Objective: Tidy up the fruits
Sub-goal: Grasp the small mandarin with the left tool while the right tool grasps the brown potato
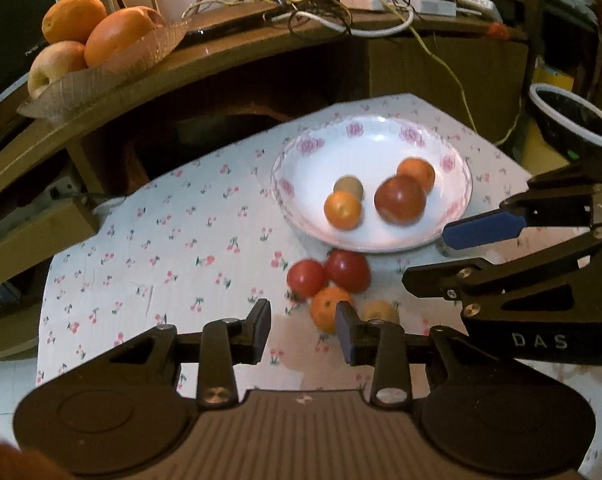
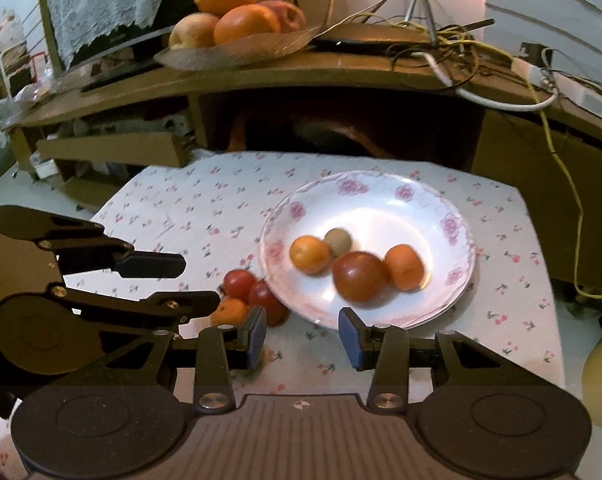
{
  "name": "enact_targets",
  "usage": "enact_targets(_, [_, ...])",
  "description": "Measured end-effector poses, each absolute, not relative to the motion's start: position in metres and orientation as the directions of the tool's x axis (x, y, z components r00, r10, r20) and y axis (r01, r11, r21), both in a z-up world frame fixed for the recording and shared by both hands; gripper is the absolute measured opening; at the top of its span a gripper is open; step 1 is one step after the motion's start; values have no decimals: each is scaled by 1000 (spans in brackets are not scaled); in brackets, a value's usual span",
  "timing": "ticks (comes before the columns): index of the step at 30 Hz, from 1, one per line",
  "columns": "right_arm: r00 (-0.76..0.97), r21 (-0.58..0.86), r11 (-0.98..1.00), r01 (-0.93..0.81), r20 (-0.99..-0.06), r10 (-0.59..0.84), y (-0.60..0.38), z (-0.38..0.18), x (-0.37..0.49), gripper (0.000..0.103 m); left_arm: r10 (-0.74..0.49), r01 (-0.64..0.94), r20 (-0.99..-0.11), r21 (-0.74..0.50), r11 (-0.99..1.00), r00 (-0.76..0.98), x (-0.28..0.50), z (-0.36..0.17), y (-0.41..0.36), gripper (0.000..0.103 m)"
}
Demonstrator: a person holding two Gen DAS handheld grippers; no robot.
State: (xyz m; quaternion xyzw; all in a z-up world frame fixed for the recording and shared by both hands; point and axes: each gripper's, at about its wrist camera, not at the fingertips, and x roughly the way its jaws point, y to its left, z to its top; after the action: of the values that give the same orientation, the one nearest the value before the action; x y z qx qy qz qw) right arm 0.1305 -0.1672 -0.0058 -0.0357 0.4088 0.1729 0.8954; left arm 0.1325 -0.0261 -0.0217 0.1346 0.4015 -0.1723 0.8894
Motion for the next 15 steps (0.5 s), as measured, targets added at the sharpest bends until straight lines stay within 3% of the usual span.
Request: enact_targets(15, [541,66,914,-400,-788,293,-154,-31,131,42,-211,477,-795,109,872,569,120,-41,-12,45])
